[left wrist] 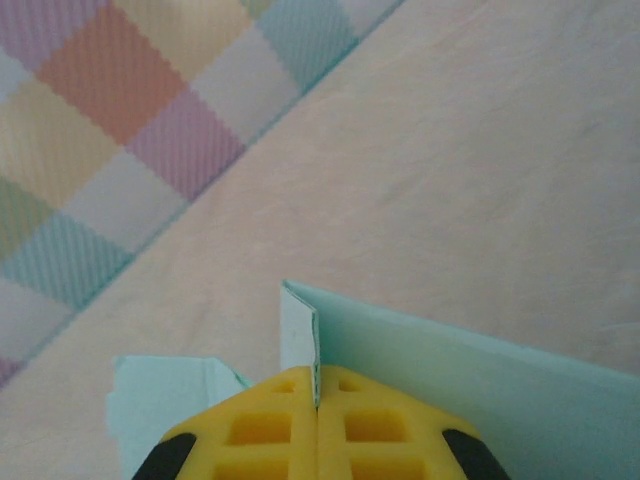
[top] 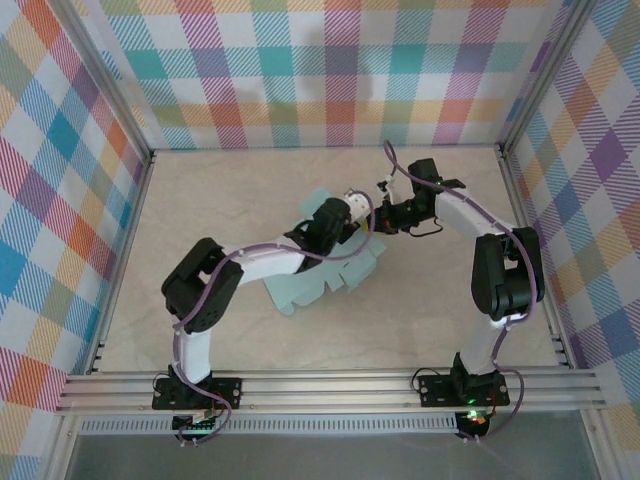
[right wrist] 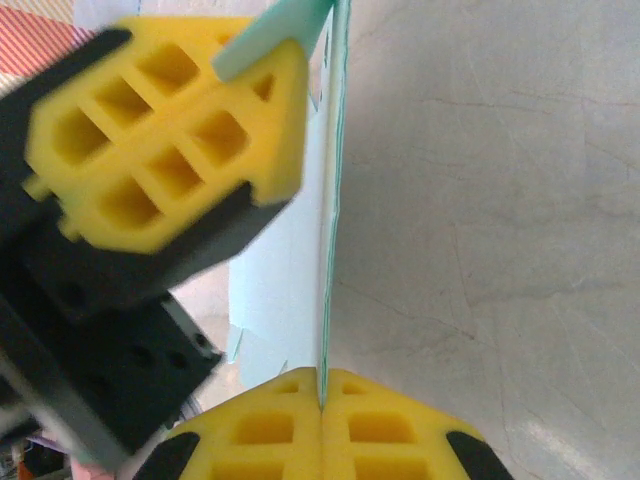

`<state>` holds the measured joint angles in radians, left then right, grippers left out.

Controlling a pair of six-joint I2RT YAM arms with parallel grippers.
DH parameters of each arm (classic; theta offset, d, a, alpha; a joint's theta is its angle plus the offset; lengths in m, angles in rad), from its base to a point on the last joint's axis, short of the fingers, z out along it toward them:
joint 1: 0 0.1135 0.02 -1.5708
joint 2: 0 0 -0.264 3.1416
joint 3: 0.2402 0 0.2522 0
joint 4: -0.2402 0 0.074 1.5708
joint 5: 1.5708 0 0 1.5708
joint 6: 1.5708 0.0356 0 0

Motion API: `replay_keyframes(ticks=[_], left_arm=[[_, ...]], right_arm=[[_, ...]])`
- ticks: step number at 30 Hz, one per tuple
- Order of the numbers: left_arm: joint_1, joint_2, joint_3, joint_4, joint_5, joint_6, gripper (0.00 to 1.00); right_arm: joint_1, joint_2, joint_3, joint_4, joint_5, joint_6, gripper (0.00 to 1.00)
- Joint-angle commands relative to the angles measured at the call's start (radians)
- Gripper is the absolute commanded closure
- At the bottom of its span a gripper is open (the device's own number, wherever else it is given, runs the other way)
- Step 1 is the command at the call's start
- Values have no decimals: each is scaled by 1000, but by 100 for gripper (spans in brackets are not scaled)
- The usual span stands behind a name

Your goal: Fold the paper box

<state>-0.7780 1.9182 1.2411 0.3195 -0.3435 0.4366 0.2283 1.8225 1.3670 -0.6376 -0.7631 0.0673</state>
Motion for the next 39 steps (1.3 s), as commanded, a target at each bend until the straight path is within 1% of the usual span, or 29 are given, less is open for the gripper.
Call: replay_keyframes(ticks=[1, 3, 5, 8, 9, 10, 12, 14, 15, 17, 18, 19, 21, 22, 23, 25, 27, 29, 30, 31, 33, 35, 37, 39], left_arm=[[35, -61, 4, -96, 367, -146, 98], [25, -54, 13, -106, 353, -127, 98], [-9, -41, 23, -115, 264, -58, 98], [-95, 11, 60, -101, -37, 90, 99], [-117, 34, 70, -78, -127, 131, 99], [-131, 51, 74, -51, -187, 158, 100], [-138, 67, 87, -48, -222, 156, 99], [-136, 63, 90, -63, -206, 127, 96], [-132, 54, 85, -68, -191, 105, 96], [-110, 22, 73, -101, -96, 52, 93], [-93, -1, 61, -114, -24, 15, 91], [-68, -24, 55, -143, 74, -19, 83], [-26, -61, 62, -202, 220, -84, 69], [-2, -83, 56, -215, 298, -122, 57], [20, -102, 51, -222, 354, -153, 52], [60, -146, 24, -217, 414, -209, 37], [106, -193, -4, -218, 475, -251, 29], [170, -248, -58, -180, 557, -310, 16], [210, -276, -89, -163, 604, -341, 13], [248, -299, -113, -159, 642, -362, 6], [317, -327, -136, -203, 693, -361, 0], [388, -340, -160, -237, 770, -363, 0], [465, -362, -208, -204, 833, -397, 0], [519, -372, -238, -192, 878, -410, 0]], right_arm=[[-4, -22, 14, 106, -24, -30, 100], [-4, -22, 12, 109, -27, -25, 100], [-4, -25, 11, 113, -29, -21, 100], [-5, -30, 9, 113, -32, -20, 100], [-4, -31, 9, 113, -31, -19, 100], [-4, -31, 11, 113, -31, -18, 100], [-5, -30, 12, 112, -32, -18, 100], [-4, -32, 14, 107, -30, -19, 100], [-4, -32, 16, 103, -27, -23, 100], [-4, -38, 15, 97, -19, -30, 100], [-4, -41, 15, 94, -18, -35, 100], [-6, -45, 14, 93, -16, -38, 100], [-7, -52, 14, 90, -15, -45, 100], [-7, -54, 14, 90, -18, -48, 100], [-9, -54, 14, 87, -24, -51, 100], [-12, -61, 11, 84, -36, -66, 100], [-14, -66, 8, 74, -37, -93, 100], [-17, -76, 4, 56, -51, -141, 100], [-18, -82, 1, 47, -61, -157, 100], [-20, -86, 0, 39, -72, -199, 100], [-26, -88, 7, 27, -98, -225, 100], [-35, -84, 20, 18, -125, -236, 100], [-44, -75, 41, -3, -137, -251, 100], [-50, -71, 53, -27, -142, -271, 100]])
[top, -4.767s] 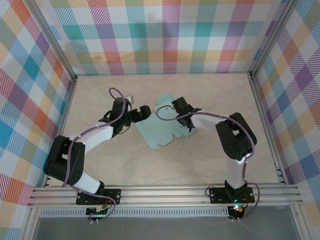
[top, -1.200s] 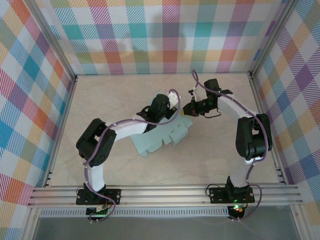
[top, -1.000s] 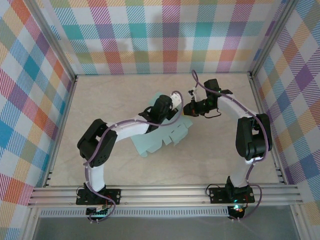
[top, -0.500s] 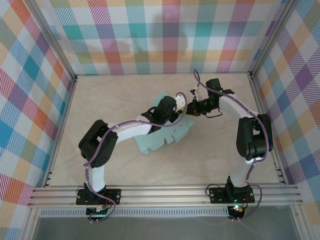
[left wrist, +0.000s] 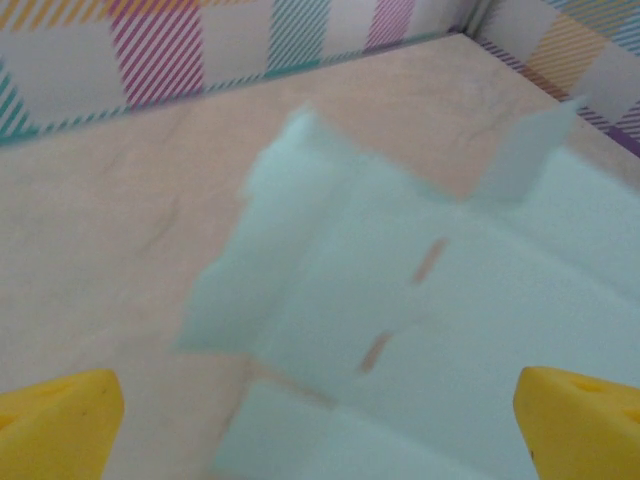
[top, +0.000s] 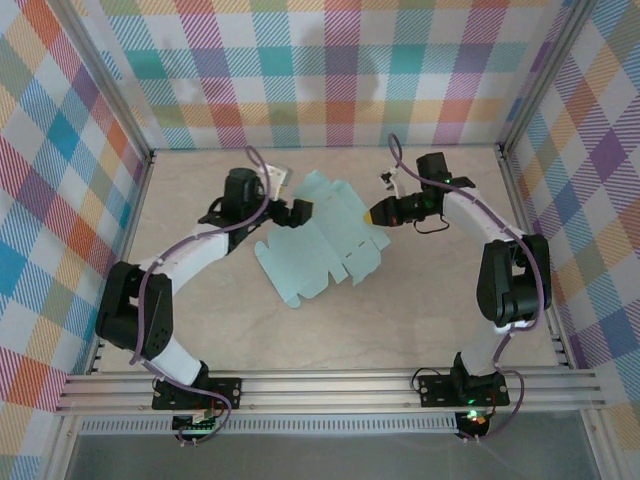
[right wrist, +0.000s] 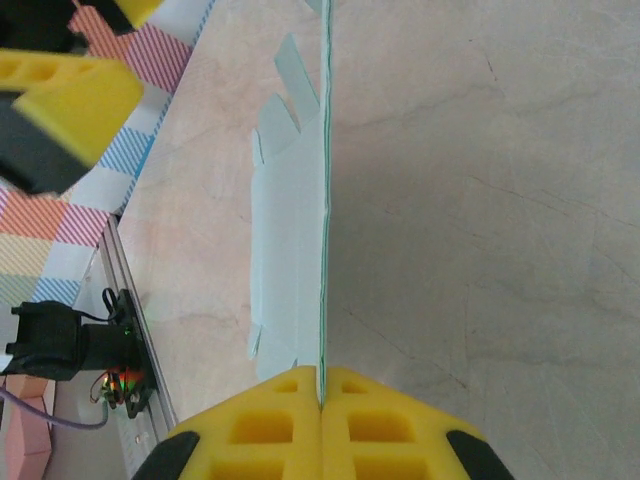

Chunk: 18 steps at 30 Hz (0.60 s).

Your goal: Fold the paper box

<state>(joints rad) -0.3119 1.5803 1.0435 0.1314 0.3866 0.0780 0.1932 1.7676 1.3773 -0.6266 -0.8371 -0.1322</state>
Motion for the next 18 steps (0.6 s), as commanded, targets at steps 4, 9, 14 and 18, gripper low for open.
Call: replay_keyframes(ticks=[4, 9, 14, 18], left_arm=[[112, -8, -44, -49, 256, -15, 1], [119, 82, 13, -127, 377, 17, 8], [117, 142, 58, -143, 410, 39, 25], [117, 183, 102, -164, 468, 51, 40]], right_arm=[[-26, -10, 69, -103, -97, -128, 100], [-31, -2, 92, -157, -119, -160, 100], [-30, 8, 97, -180, -144, -164, 100], [-29, 14, 102, -205, -167, -182, 100]])
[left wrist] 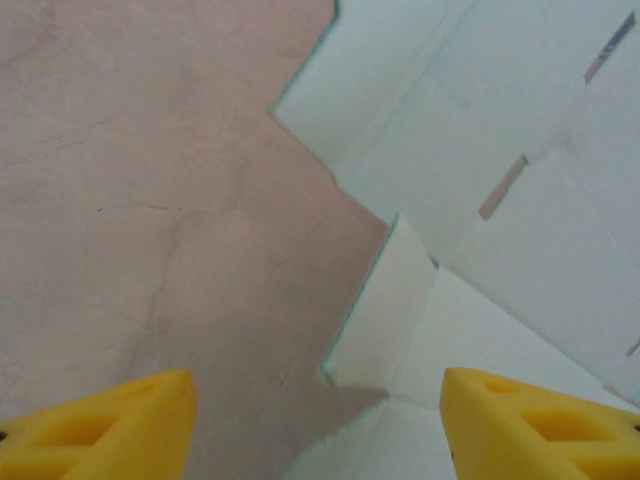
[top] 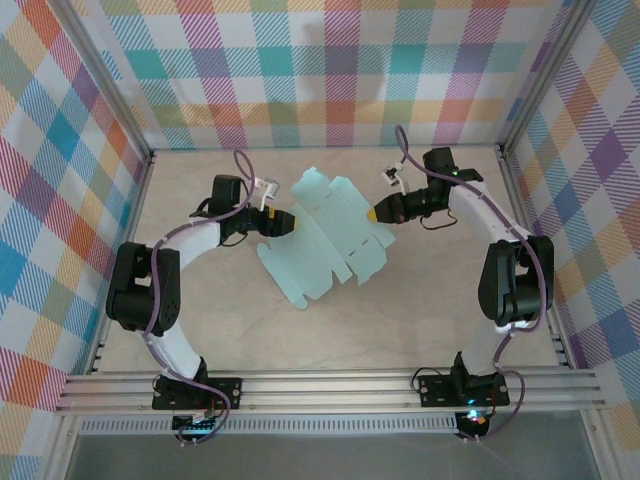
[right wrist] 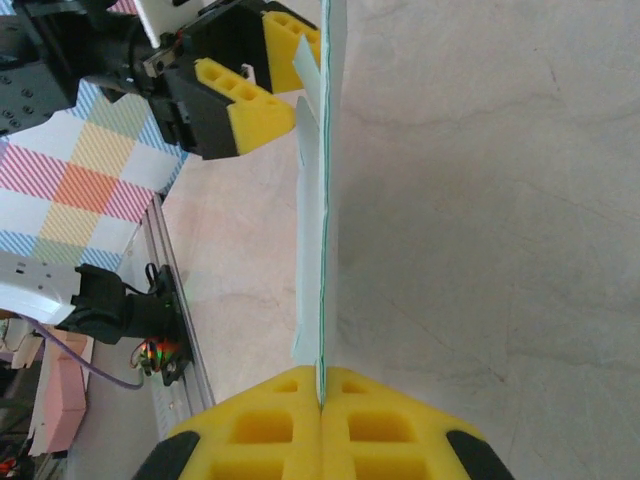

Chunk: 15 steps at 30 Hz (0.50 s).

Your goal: Fold the paper box

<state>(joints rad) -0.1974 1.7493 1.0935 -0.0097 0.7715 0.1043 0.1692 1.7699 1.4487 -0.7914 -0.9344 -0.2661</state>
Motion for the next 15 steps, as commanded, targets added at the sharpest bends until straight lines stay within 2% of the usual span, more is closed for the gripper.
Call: replay_keyframes(ticks=[1, 5, 13, 15], left_arm=[[2, 21, 59, -25, 97, 27, 45], [1, 36, 73, -42, 128, 38, 61], [-2, 32, 69, -44, 134, 50, 83], [-7, 18, 52, -35, 117, 63, 95]], right_arm=[[-6, 12, 31, -40, -69, -47, 100], [-6, 20, 39, -53, -71, -50, 100], [-6, 37, 40, -41, -67, -31, 100], [-5, 41, 38, -35, -64, -20, 100]])
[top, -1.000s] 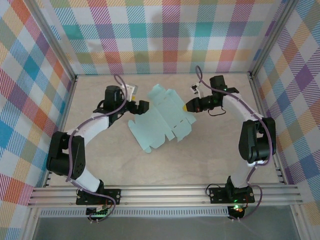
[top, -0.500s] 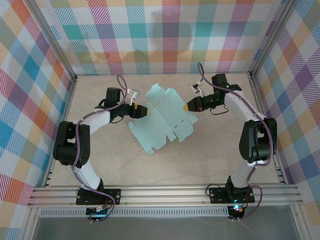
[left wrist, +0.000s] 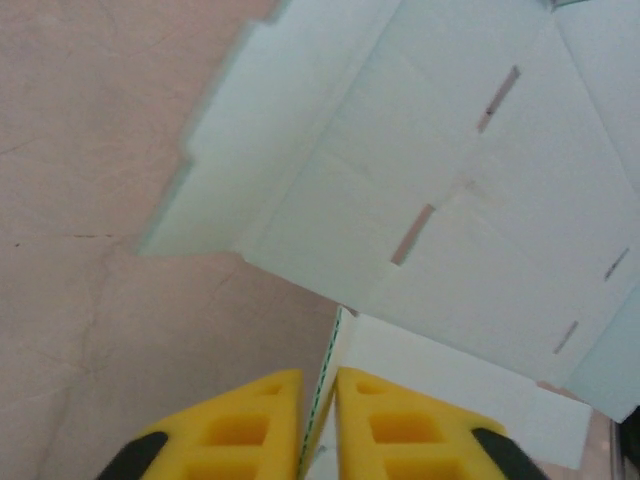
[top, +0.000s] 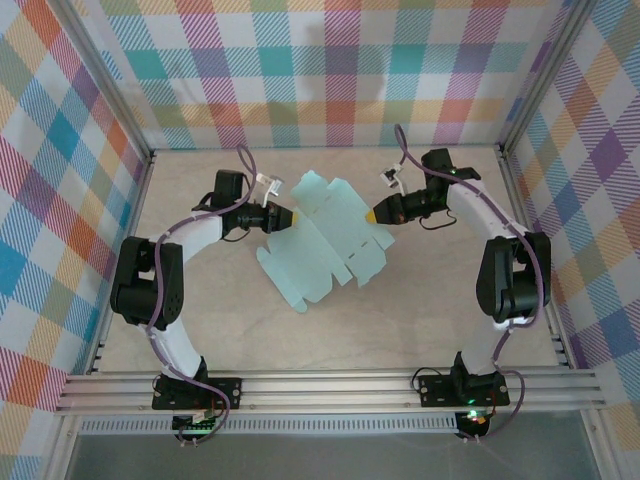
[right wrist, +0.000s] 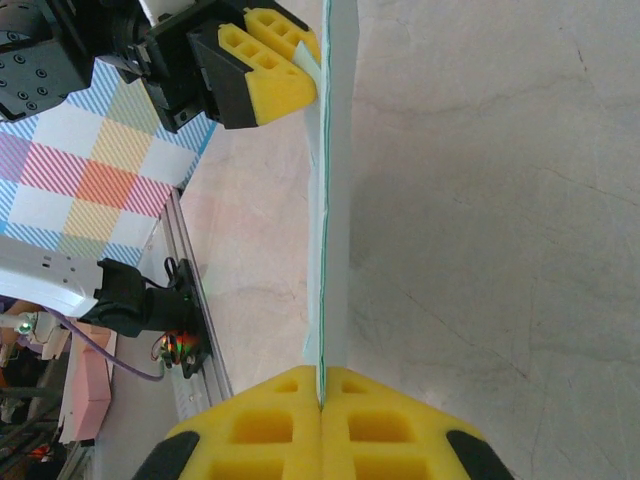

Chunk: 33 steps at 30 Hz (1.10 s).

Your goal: Fold the paper box

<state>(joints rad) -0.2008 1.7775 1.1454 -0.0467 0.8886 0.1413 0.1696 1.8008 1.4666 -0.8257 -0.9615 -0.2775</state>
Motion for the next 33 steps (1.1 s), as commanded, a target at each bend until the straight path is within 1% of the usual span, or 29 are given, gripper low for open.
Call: replay_keyframes(ticks=[1, 5, 7, 8, 10, 12, 16, 17, 18, 19, 21, 22, 25, 28, 30, 31, 32, 33], left_arm=[[-10, -23, -12, 8, -15, 34, 100], [-46, -77, -76, 67, -113, 64, 100], [-90, -107, -110, 86, -205, 93, 100], [-120, -125, -131, 102, -279, 106, 100], [-204, -167, -197, 173, -475, 150, 100], [-288, -191, -239, 229, -631, 201, 100], [-479, -193, -295, 344, -1006, 317, 100], [-529, -181, -294, 358, -1118, 354, 100], [-584, -160, -289, 387, -1252, 409, 100], [-632, -129, -285, 422, -1361, 473, 100], [-697, -60, -255, 477, -1521, 565, 100], [-720, -25, -239, 501, -1569, 597, 100], [-762, 56, -199, 572, -1667, 645, 100], [-772, 76, -177, 572, -1685, 613, 100], [-767, 55, -177, 545, -1664, 555, 100], [-756, 33, -174, 500, -1629, 500, 100], [-744, 9, -175, 445, -1575, 450, 100], [-724, -20, -182, 402, -1493, 394, 100]], right_arm=[[-5, 10, 20, 0, -37, -5, 100], [-5, 10, 20, 9, -36, 10, 100], [-5, 9, 21, 12, -29, 19, 100], [-5, 9, 22, 13, -23, 22, 100], [-5, 10, 22, 18, -17, 28, 100], [-5, 11, 23, 21, -17, 34, 100], [-5, 14, 28, 28, -24, 50, 100], [-5, 14, 30, 28, -21, 52, 100], [-6, 12, 31, 27, -21, 54, 100], [-5, 12, 29, 28, -23, 52, 100], [-4, 10, 26, 35, -24, 54, 100], [-5, 11, 26, 38, -26, 54, 100], [-4, 15, 24, 42, -20, 57, 100], [-5, 13, 22, 34, -9, 53, 100], [-5, 7, 20, 29, -1, 48, 100], [-7, 4, 21, 29, 4, 46, 100], [-6, 2, 22, 25, 9, 44, 100], [-6, 2, 21, 25, 8, 42, 100]])
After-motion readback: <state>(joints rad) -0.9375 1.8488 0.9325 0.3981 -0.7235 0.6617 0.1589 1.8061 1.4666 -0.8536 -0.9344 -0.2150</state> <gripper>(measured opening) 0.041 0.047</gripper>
